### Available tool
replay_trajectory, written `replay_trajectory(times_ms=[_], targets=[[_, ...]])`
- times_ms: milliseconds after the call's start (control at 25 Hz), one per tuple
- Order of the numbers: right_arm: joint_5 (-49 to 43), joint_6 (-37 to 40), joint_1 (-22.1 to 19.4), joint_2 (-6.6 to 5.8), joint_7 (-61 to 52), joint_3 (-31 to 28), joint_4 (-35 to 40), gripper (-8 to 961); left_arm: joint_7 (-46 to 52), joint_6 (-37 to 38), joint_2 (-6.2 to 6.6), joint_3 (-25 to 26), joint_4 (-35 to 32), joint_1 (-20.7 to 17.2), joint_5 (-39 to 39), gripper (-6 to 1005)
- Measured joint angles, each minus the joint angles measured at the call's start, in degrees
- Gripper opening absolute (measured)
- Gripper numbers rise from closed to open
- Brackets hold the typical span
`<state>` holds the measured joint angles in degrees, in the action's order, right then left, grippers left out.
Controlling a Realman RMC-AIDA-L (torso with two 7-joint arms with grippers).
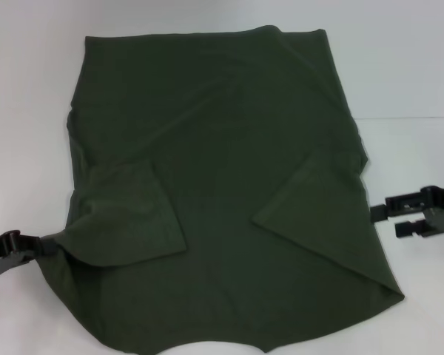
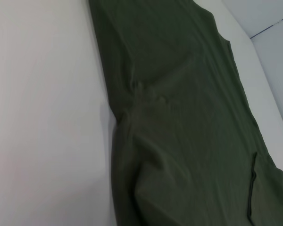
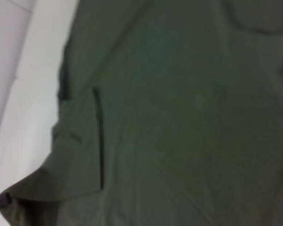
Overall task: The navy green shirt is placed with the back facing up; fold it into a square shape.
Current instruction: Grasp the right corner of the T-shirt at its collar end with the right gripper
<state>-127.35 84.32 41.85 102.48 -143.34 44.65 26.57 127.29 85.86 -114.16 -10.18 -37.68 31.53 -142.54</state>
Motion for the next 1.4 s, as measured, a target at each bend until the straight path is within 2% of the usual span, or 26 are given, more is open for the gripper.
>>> replay_trajectory(times_ms=[160,720,1080,1400], targets=[[-1.74,-0.07,-0.69,-0.44,-2.65,0.09,-1.39,827,-0.68,-0.2,-0.01,-0.22,0.29,0.02,0.25,19],[-5.66,-3.06,-0.84,0.52,-3.81,0.34,-4.43,823,-1.16,-1.27,0.02,-0.08,0.34,0.68,0.6,21],[-8.4,-4.07,-0.34,1.93,-3.86,0.36,-4.52,822,-1.06,-1.79,-0.01,-0.2,0.58,0.81,1.29,20],[-9.53,-5.03,-0.07,2.7,-3.87,0.37,-4.52,821,-1.12,-1.79,-0.01,0.06,0.68,0.81,1.39,19]])
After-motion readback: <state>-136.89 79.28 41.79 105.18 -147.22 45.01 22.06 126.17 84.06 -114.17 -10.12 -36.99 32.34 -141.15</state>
